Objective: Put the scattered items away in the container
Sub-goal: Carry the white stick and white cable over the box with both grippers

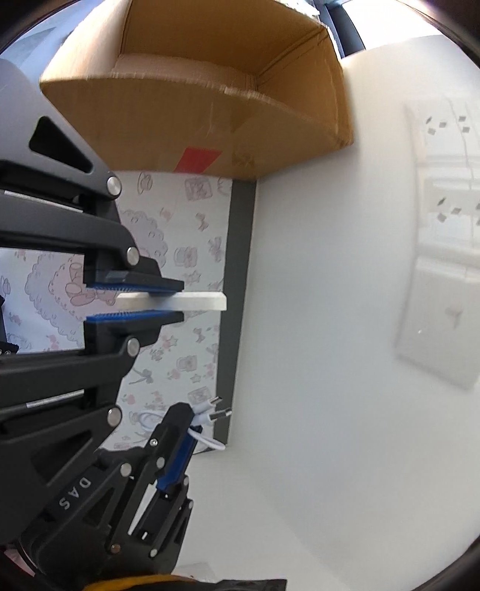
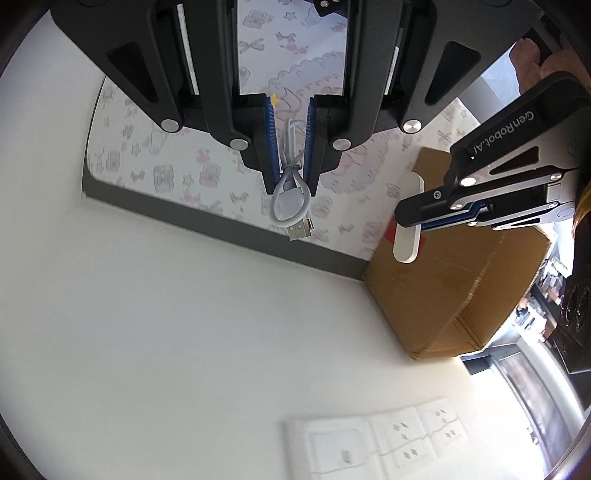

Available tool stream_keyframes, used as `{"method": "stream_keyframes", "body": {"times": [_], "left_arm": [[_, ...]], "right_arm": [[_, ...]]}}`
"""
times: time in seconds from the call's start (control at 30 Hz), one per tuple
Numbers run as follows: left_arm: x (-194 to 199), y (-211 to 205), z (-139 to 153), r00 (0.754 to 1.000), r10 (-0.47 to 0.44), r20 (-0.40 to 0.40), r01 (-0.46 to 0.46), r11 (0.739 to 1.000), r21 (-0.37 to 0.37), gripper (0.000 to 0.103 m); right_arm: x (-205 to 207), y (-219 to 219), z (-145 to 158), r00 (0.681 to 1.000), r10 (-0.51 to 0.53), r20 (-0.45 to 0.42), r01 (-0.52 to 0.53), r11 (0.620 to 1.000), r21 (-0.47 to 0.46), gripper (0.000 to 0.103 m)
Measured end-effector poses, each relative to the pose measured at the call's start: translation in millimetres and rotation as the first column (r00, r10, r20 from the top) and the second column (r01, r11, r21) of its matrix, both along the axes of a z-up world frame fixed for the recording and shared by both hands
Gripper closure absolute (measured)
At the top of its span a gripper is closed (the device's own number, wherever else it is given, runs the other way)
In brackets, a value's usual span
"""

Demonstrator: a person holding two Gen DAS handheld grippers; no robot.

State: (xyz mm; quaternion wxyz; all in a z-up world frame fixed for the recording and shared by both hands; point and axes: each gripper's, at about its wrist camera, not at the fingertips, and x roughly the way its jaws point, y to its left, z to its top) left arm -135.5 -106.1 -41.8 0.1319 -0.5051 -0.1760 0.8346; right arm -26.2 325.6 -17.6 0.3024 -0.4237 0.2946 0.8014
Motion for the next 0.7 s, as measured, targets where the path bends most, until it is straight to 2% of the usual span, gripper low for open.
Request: {"method": "stream_keyframes", "body": {"times": [0.3, 0.7], "left_arm": [[-1, -51, 22, 0.995, 0.082, -0.053, -0.082, 0.996, -0.015, 0.094], [2, -119, 34, 0.978, 0.192, -0.079, -0.195, 0.98, -0.031, 0.094]], "right_arm": [[-50, -3, 31, 0.992, 0.125, -0.012, -0.124, 0.99, 0.063, 0.09], [-120, -20, 68, 0.956, 0.291, -0.033, -0.285, 0.95, 0.131, 0.09]]}}
